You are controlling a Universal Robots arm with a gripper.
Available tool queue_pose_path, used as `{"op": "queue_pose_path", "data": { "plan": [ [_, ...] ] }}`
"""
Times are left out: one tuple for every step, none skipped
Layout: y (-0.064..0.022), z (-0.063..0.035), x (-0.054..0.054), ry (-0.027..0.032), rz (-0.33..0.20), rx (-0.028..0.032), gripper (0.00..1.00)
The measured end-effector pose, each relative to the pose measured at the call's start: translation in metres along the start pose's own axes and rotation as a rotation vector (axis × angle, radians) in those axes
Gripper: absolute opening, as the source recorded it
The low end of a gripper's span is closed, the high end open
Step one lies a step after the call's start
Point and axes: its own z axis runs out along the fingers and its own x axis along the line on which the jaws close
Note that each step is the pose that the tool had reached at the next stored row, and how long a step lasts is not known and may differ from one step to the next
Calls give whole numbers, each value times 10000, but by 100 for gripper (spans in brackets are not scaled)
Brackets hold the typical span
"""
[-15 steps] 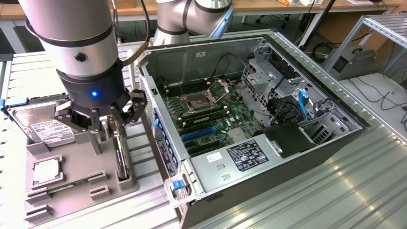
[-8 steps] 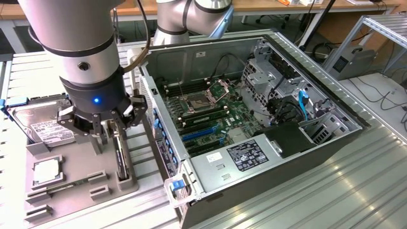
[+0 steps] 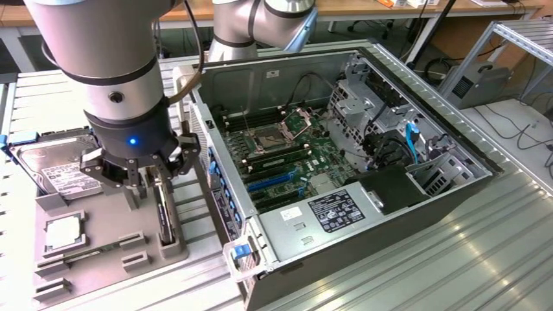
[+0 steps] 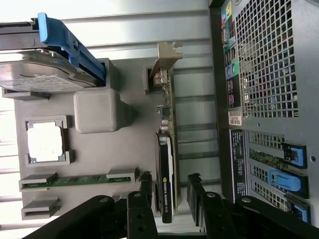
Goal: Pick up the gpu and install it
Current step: 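Pick up the gpu and move the gpu toward the slot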
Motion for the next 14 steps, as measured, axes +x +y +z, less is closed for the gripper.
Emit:
{"op": "queue_pose_path", "data": {
  "plan": [
    [0, 5, 0, -1, 0, -2, 42],
    [-1, 13, 0, -2, 0, -2, 42],
    [-1, 21, 1, -2, 0, -2, 42],
    [-1, 32, 1, -2, 0, -2, 42],
    [-2, 44, 1, -2, 0, -2, 42],
    [-3, 66, 2, -2, 0, -3, 42],
    [-4, 84, 2, -2, 0, -2, 42],
    [-4, 100, 2, -2, 0, -2, 42],
    [-5, 118, 3, -2, 0, -2, 42],
    [-6, 132, 3, -1, 0, -2, 42],
    [-7, 155, 4, -2, 0, -2, 42],
    [-7, 166, 4, -2, 0, -2, 42],
    [-8, 174, 4, -1, 0, -2, 42],
    [-8, 180, 4, -1, 0, -2, 42]
  ]
}}
